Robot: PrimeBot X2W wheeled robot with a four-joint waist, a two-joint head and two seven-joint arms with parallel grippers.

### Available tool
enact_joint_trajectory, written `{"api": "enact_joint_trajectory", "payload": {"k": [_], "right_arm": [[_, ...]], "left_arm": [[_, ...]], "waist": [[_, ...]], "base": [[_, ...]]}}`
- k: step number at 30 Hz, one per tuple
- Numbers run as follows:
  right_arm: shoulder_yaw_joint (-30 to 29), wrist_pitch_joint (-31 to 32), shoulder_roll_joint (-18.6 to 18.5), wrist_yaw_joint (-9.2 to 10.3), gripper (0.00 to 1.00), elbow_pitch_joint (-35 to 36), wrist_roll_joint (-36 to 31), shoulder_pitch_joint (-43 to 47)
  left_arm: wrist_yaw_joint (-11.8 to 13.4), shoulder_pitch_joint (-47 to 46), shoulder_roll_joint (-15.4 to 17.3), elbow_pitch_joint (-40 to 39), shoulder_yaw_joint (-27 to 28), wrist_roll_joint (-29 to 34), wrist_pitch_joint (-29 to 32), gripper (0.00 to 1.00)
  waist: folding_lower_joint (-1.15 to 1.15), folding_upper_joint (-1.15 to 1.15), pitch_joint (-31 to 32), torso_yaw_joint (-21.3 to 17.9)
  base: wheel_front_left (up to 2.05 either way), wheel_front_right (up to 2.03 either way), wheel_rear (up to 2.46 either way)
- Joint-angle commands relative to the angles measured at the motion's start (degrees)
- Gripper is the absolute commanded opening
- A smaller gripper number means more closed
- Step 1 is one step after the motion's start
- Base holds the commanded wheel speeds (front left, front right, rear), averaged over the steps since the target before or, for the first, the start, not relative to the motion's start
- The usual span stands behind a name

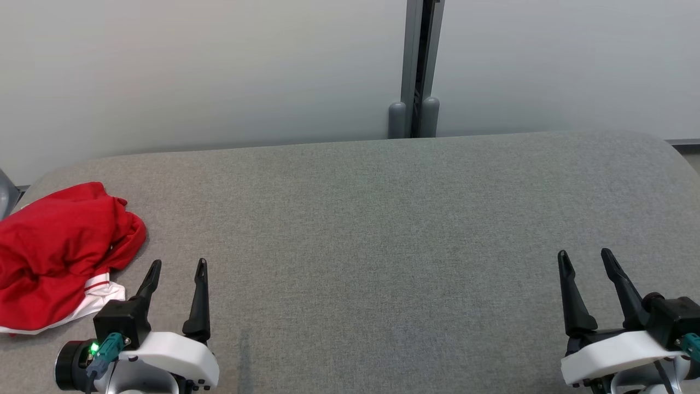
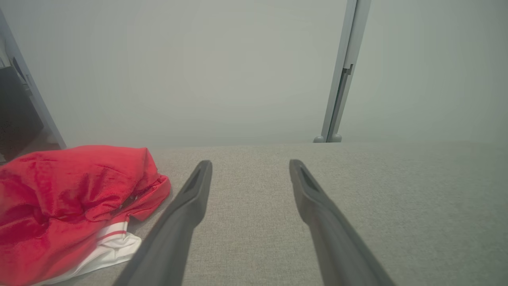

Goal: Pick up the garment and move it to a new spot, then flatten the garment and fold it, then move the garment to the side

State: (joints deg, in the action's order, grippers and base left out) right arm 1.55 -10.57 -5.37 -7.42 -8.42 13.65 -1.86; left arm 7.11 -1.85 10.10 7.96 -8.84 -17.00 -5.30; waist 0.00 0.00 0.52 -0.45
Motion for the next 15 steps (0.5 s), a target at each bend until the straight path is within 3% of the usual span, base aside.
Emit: {"api": "enact_joint_trajectory", "payload": {"k": [1, 15], "right_arm": [[-0.08, -0.62, -0.21, -0.11, 1.0, -0.12, -0.76, -0.93], [0.36, -2.58, 0.19, -0.12, 1.0, -2.04, -2.9, -1.1]], "left_arm": [[0.32, -1.61, 0.28, 0.02, 0.21, 1.15, -0.01, 1.0], [1.05, -2.64, 0.07, 2.14, 0.5, 3.5, 1.73, 1.0]], "waist": [[0.0, 0.0, -0.01, 0.02], [0.0, 0.0, 0.09, -0.04]], "base": [[0.0, 0.0, 0.0], [0.0, 0.0, 0.0]]}}
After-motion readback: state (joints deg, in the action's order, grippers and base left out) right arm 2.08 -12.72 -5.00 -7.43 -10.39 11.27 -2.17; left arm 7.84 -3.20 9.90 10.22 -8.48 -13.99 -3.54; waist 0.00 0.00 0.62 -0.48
